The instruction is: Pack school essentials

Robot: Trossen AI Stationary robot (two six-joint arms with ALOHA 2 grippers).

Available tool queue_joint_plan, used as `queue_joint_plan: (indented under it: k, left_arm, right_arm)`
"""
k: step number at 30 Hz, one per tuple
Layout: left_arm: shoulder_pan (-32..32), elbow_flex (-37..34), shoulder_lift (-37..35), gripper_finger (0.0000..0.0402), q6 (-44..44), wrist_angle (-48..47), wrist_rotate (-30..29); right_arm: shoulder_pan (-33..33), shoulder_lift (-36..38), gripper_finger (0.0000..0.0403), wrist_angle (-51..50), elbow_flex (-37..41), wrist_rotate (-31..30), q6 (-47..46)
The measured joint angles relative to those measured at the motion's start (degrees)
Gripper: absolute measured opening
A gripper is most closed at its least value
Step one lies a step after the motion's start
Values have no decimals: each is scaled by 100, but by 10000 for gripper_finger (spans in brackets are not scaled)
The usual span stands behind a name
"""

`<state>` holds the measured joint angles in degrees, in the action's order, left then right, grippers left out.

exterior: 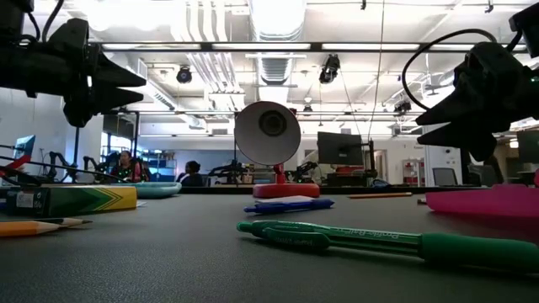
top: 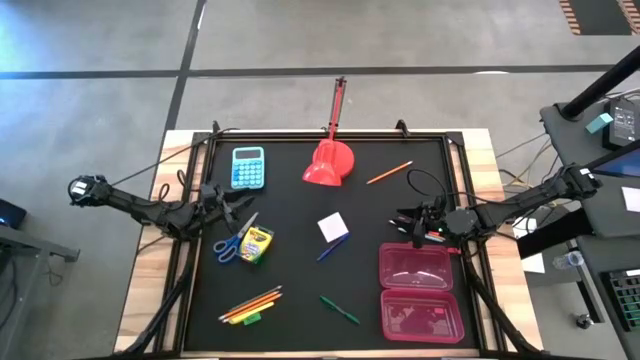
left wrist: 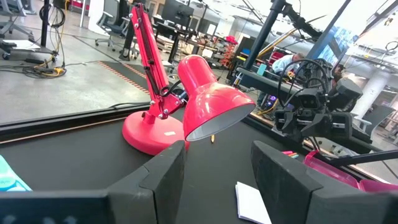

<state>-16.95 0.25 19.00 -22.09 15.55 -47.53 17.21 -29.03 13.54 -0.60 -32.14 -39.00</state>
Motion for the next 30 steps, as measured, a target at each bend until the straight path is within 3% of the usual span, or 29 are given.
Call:
queue_joint_plan:
  k: [25, 30]
  left_arm:
    - [-2, -2, 0, 169, 30, -1, -1]
    - [0, -2, -2, 169, 1316, 0, -4]
  right_arm:
    - [1, -1, 217, 1, 1, 0, 0]
    - [2, -1, 217, 0, 2, 0, 0]
